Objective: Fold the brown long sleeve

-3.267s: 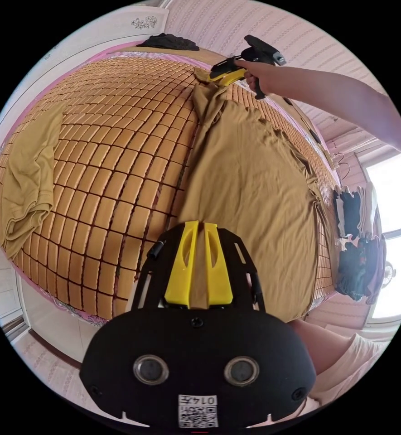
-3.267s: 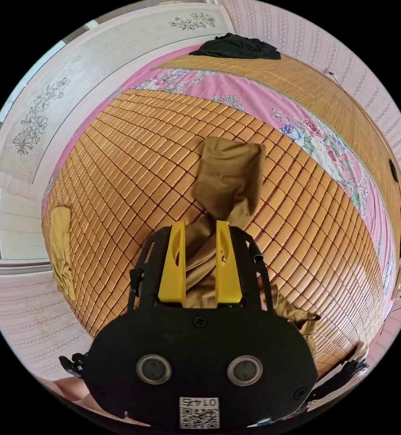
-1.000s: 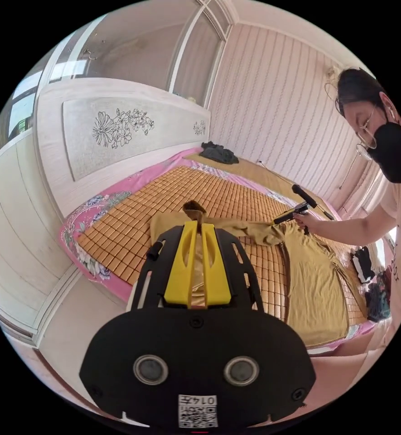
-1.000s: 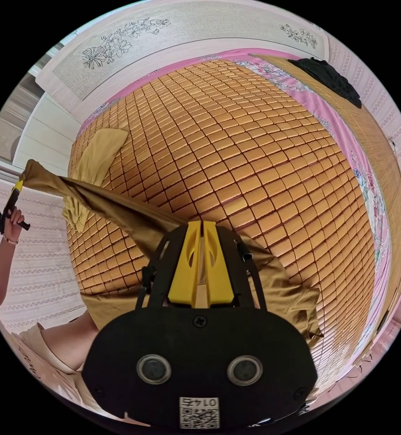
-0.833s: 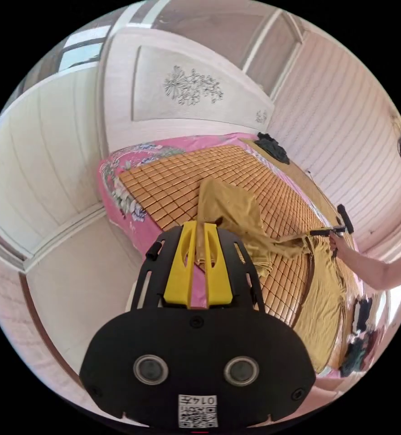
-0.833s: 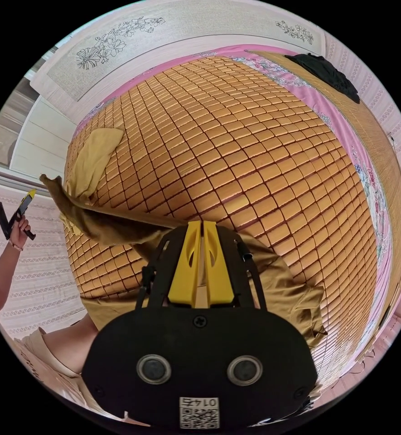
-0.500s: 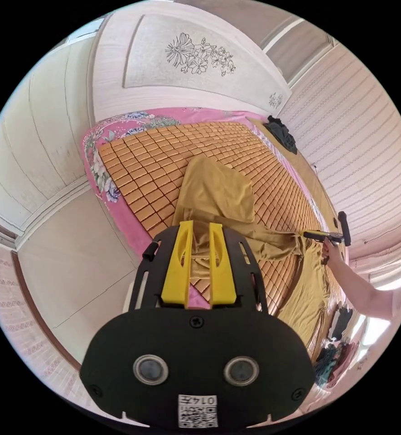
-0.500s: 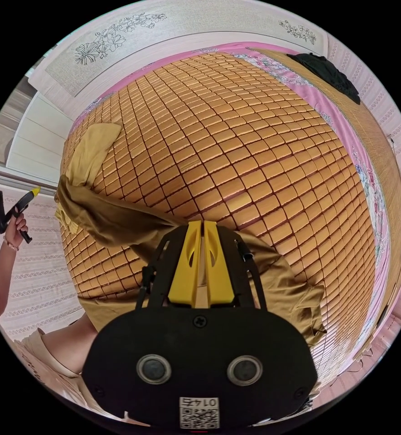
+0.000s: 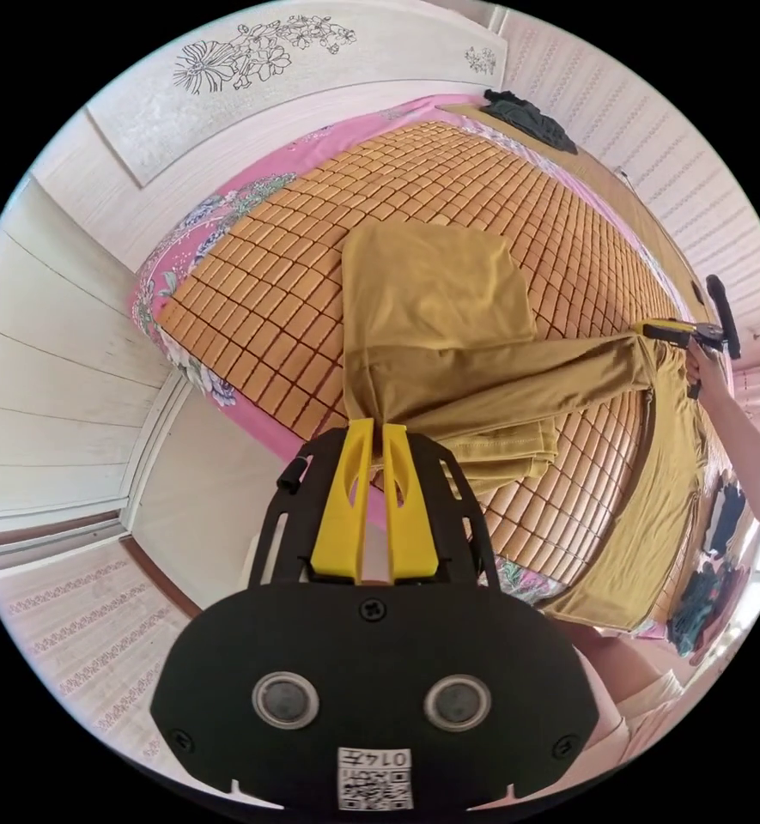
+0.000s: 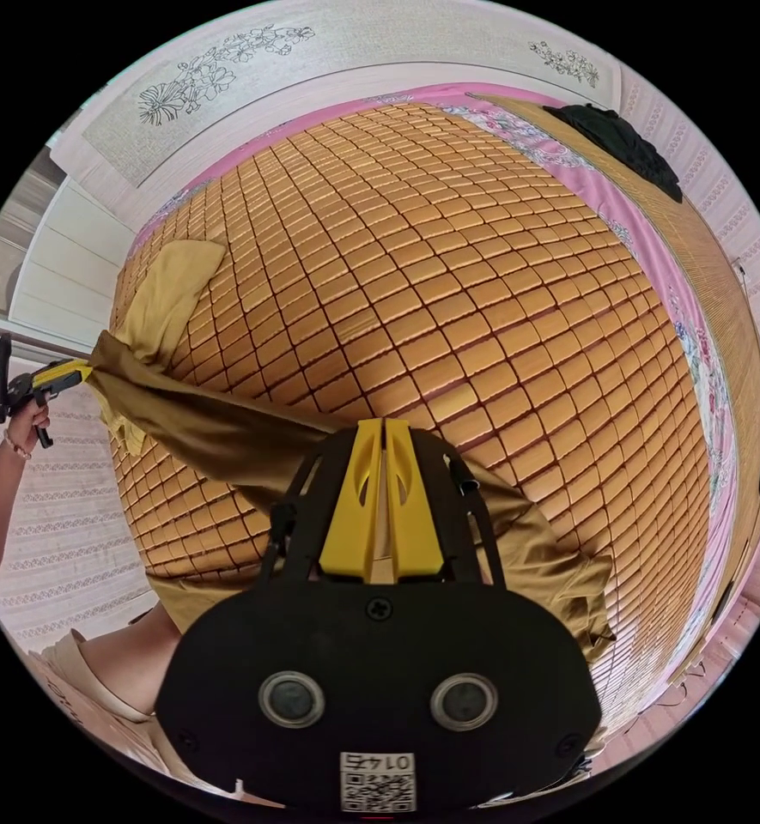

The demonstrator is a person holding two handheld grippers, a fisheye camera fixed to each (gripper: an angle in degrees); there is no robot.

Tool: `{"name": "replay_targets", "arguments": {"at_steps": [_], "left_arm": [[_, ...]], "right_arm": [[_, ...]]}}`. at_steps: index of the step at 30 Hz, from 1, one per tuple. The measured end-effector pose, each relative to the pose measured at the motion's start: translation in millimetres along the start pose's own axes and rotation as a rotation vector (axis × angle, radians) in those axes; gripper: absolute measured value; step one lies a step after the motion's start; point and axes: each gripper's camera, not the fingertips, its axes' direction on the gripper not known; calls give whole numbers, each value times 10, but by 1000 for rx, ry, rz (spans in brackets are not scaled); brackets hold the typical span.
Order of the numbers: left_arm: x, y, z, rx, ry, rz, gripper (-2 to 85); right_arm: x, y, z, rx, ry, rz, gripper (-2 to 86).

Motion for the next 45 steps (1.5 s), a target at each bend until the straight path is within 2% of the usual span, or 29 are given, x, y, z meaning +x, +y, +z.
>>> {"name": "replay_targets", "arguments": {"at_steps": [3,7,10,12,16,17,19,27,32,36,39,41,43,45], "left_arm": [[-54,-17,161,-43,9,-47,45],[-46,-38,-109,57,65,-68,52],[24,-195,-207,93,57,-59,52],[104,-355,-126,93,34,-49,61],[290,-682,381,-48,64,-40,60],[322,-698,427,-62,65,-24,53],[383,-723,346,3,48,-27,11],[376,-850,122,178,8,-104,-9],[339,-936,471,78,-38,-188,-10],[717,-814,389,141,35,-64,-10],[1142,-761,538,117,139,48,-10],[1362,-798,719,87,120,99,-10],[1482,-878,1066,-3,-1,114,-10],[1464,-898,1201,-4,1,109,-10]], "right_arm": [[42,-6,15,6,-13,14,5],[84,11,-83,15,-54,-6,24],[-74,47,-231,61,-85,-116,74],[-294,41,-191,24,-123,-233,96],[-509,33,81,-83,-35,-322,71],[-516,50,75,-58,20,-317,31],[-496,61,30,-38,28,-325,4],[-215,8,-43,-14,-77,-263,-7],[-68,51,-42,9,-89,-188,14],[-145,373,-253,61,-182,-233,3],[-349,629,-120,-8,-229,-286,-7],[-451,719,80,-72,-209,-302,-8],[-473,781,134,-43,-207,-280,-9],[-453,815,127,-38,-206,-234,-9]]}}
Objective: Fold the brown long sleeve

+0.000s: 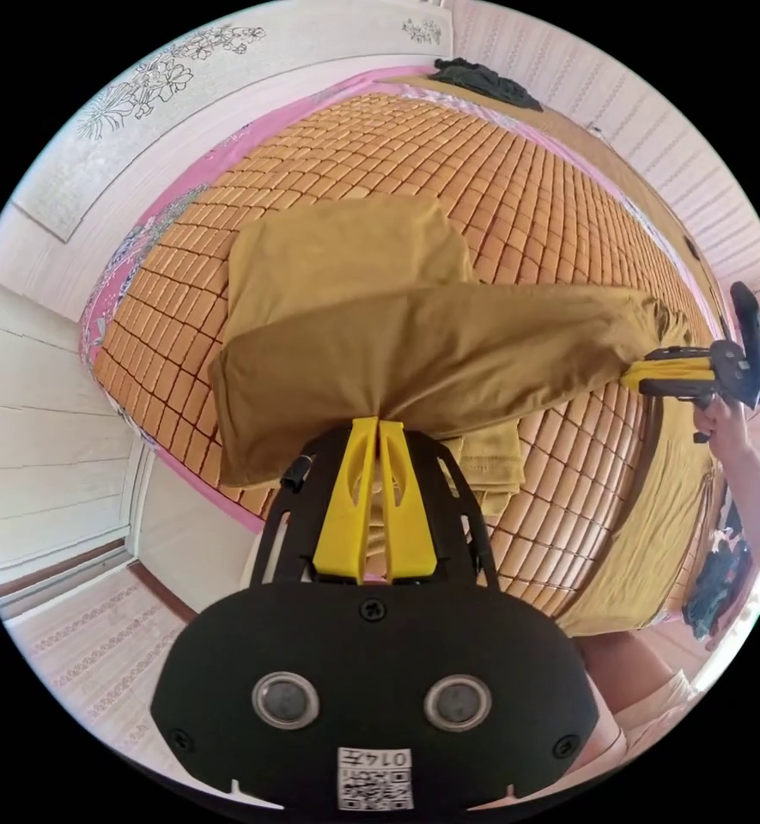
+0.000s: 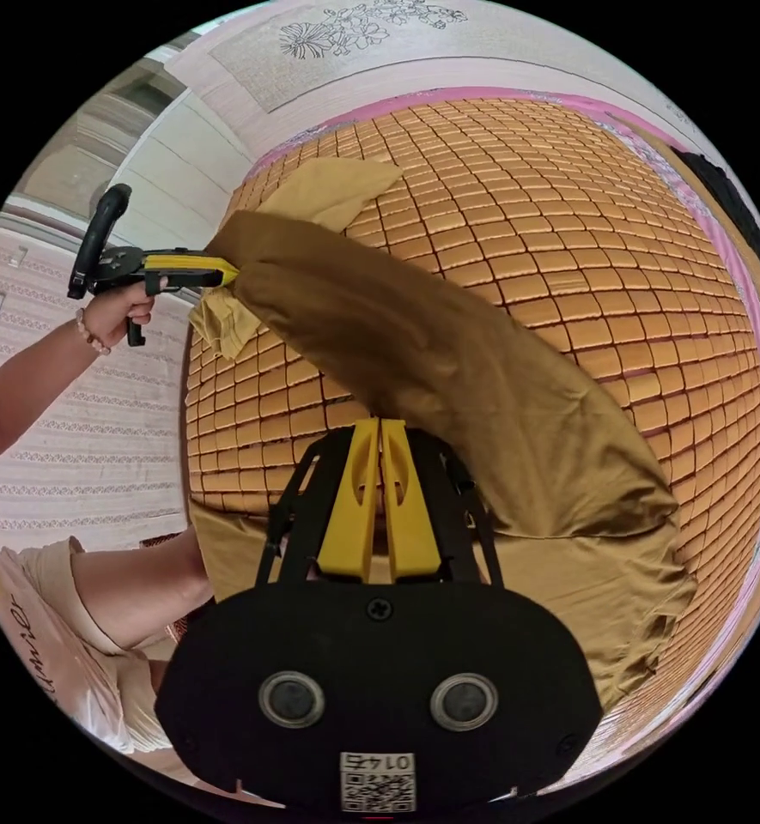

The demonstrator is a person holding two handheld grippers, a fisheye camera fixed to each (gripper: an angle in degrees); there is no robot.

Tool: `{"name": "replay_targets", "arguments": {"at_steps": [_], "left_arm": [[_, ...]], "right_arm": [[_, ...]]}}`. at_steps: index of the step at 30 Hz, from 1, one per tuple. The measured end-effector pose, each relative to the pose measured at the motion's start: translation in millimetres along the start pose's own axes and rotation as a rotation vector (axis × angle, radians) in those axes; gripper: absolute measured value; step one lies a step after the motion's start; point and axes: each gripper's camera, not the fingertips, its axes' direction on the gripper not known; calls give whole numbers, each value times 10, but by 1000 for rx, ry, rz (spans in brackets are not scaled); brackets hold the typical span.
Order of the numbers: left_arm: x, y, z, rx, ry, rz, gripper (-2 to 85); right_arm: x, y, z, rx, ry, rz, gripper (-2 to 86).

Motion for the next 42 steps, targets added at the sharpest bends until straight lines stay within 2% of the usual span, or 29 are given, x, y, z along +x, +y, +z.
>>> {"name": "replay_targets", "arguments": {"at_steps": [5,8,12,16,18,24,28,33,38,40,42], "left_arm": [[9,-37,-65,18,-9,-64,-10],[372,55,-280,81,-6,48,-10],[1231,407,-29,-34,111,262,-9],[1947,792,542,-201,271,345,-8],[2227,899,743,-242,290,398,-8],[2846,1076,1254,-271,208,586,-8],[2968,1222,1528,-269,159,656,-10],[3024,1343,1848,-248,129,731,-10],[2942,1564,1954,-211,134,772,-10],[2896,1785,2235,-246,40,821,-10],[2851,1903,2339,-174,41,832,-10]], "right_arm": [[-69,545,-289,160,-112,105,-6],[-221,1336,-401,202,-131,245,1],[-515,2758,-342,93,-57,551,37],[-742,3896,-273,-34,-8,855,65],[-889,4380,-218,-67,-11,983,63],[-1219,4694,14,-86,30,977,-2],[-1387,4921,23,-34,6,982,-8],[-1614,5015,53,8,38,844,-9],[-2016,5221,-25,69,25,801,-4],[-2211,5271,97,37,26,775,-5],[-2424,5320,359,-56,95,733,-7]]}}
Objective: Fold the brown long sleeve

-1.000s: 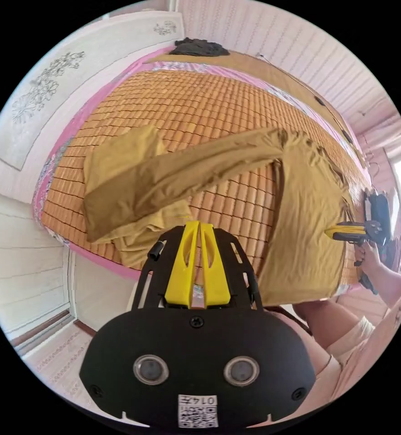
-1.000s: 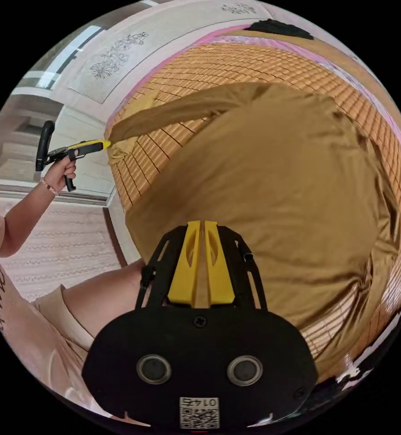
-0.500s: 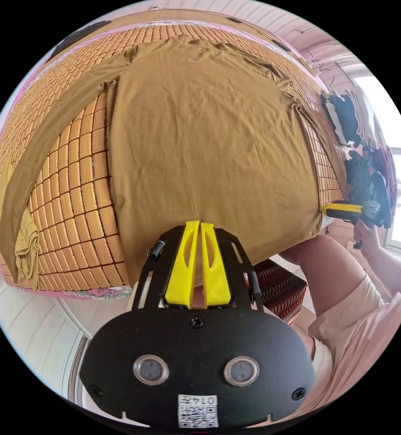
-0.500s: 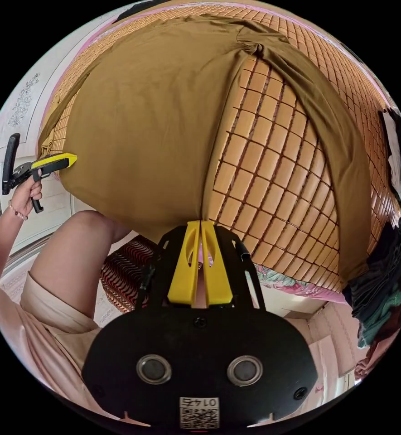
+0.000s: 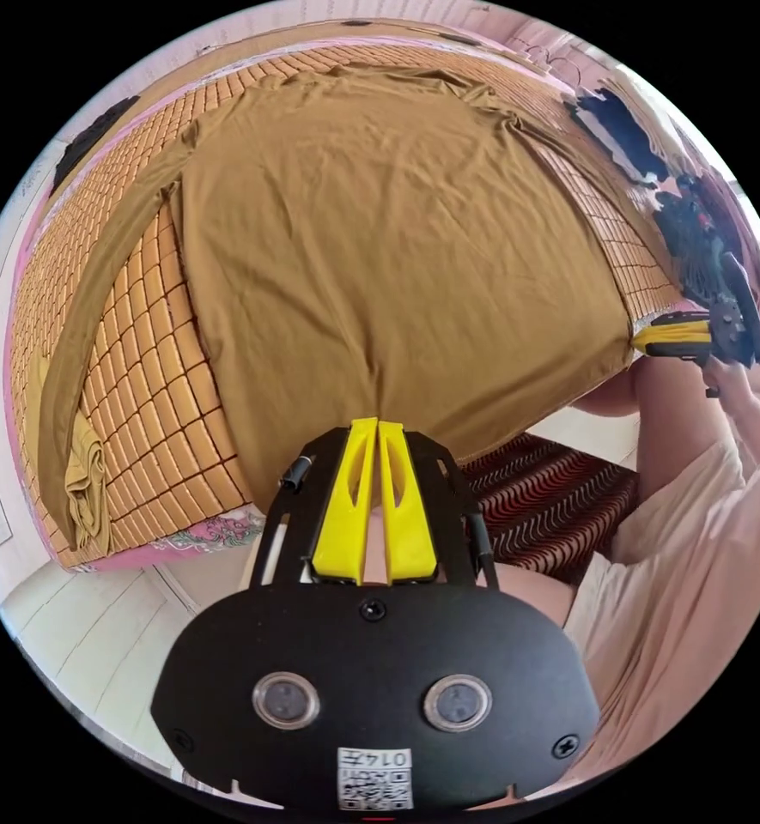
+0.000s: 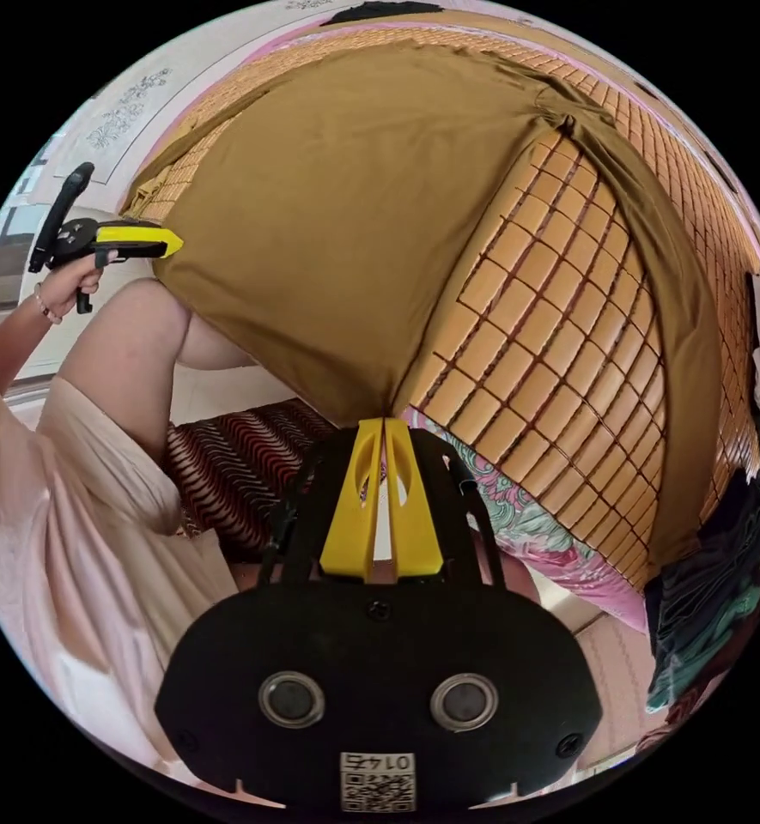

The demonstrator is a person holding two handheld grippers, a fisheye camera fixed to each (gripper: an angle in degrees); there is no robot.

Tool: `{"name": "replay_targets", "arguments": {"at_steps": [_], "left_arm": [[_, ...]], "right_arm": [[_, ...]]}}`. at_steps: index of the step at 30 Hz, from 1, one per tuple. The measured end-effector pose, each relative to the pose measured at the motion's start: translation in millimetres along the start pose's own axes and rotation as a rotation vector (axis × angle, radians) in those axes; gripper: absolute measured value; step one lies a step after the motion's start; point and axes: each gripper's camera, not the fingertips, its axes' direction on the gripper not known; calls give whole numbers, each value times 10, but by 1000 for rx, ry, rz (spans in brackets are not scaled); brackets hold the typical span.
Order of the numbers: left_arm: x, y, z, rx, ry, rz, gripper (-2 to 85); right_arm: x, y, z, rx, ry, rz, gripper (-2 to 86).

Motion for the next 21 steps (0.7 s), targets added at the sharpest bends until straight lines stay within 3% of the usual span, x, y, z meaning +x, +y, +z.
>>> {"name": "replay_targets", "arguments": {"at_steps": [5,8,13,17,21], "left_arm": [[60,200,320,102,-34,-26,-10],[145,392,389,185,35,-68,-10],[665,509,312,287,37,26,-10],[1122,320,351,329,17,169,-9],[1725,-127,481,403,42,364,-3]], "right_arm": [[-54,441,34,144,-8,16,-9],[-15,865,-74,261,-39,86,-9],[199,1656,-472,516,141,246,-2],[781,2303,-687,752,296,567,52],[1408,2665,-530,808,276,874,78]]}}
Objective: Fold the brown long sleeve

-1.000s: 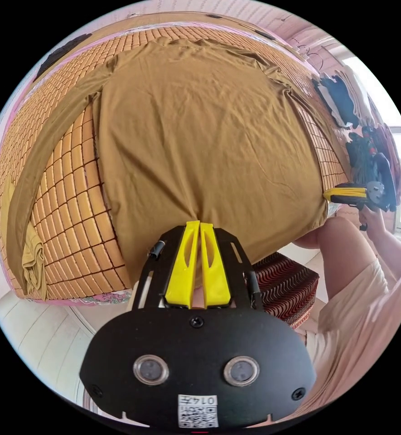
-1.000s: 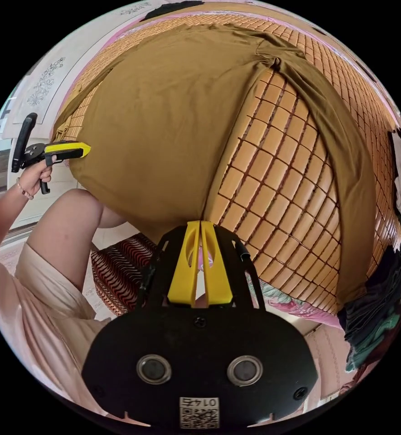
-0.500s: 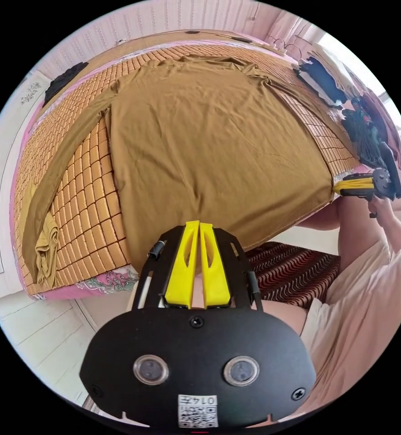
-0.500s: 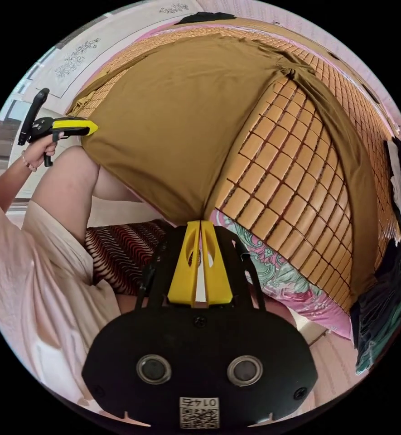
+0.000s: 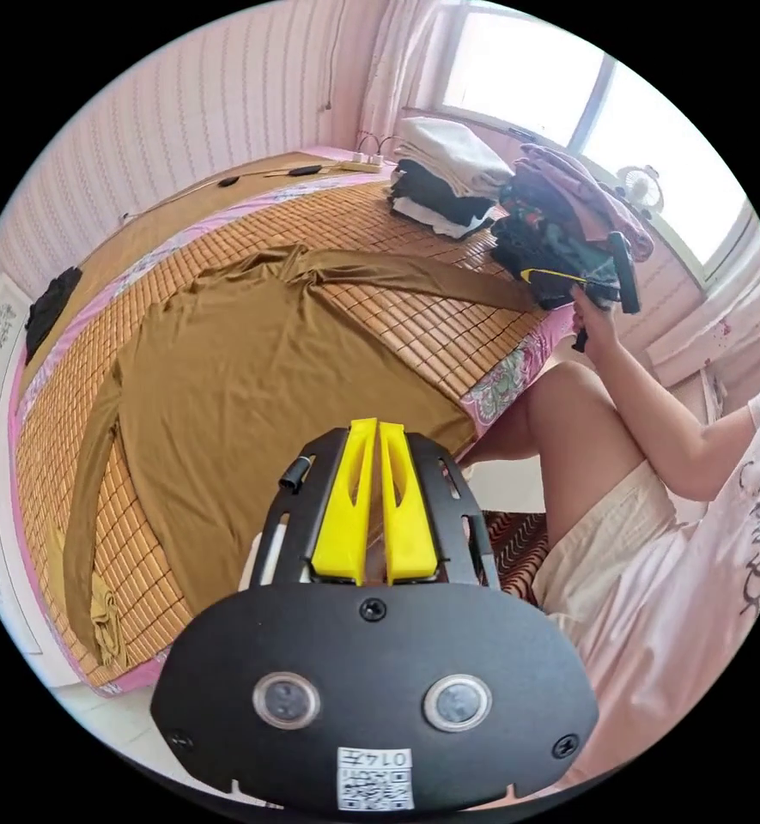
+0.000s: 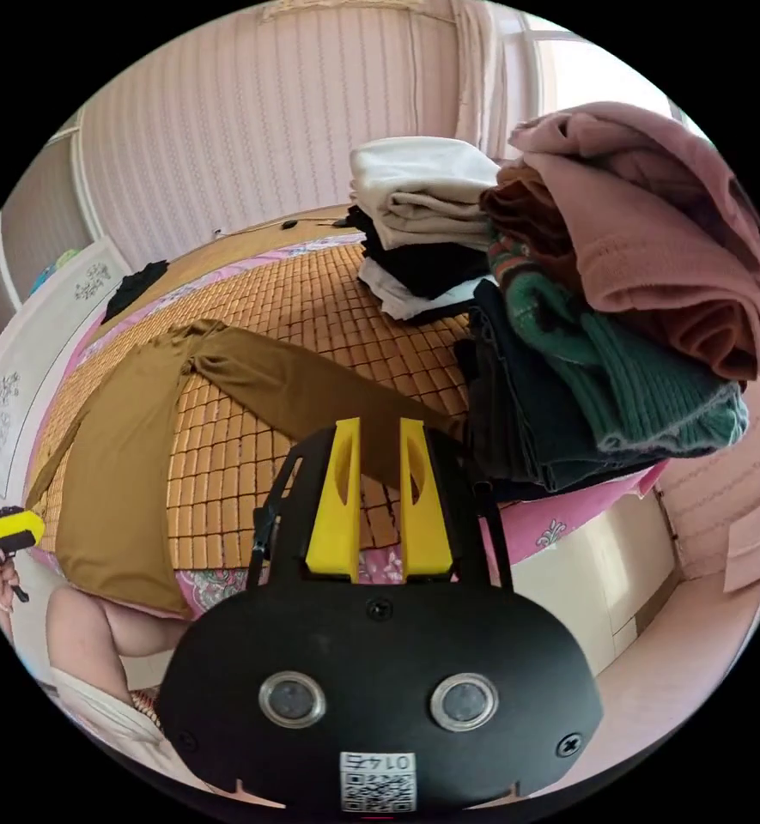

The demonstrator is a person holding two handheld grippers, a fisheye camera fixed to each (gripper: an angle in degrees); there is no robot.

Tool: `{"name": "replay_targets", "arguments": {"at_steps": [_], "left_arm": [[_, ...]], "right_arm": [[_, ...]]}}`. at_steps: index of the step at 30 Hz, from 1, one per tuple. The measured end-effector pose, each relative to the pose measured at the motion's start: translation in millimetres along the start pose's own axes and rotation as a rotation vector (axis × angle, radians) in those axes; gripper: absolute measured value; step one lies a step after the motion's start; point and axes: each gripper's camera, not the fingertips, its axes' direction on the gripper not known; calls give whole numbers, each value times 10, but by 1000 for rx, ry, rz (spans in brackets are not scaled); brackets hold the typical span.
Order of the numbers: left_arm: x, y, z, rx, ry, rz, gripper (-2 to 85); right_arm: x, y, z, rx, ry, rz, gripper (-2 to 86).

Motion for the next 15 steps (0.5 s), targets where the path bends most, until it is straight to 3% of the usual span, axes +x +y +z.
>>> {"name": "replay_targets", "arguments": {"at_steps": [6,15], "left_arm": [[596,-950,706,59,-35,270,35],[1053,-2251,1966,-4,47,378,71]], "right_arm": [[225,58,342,-21,60,33,108],[654,86,438,-35,53,123,109]]}}
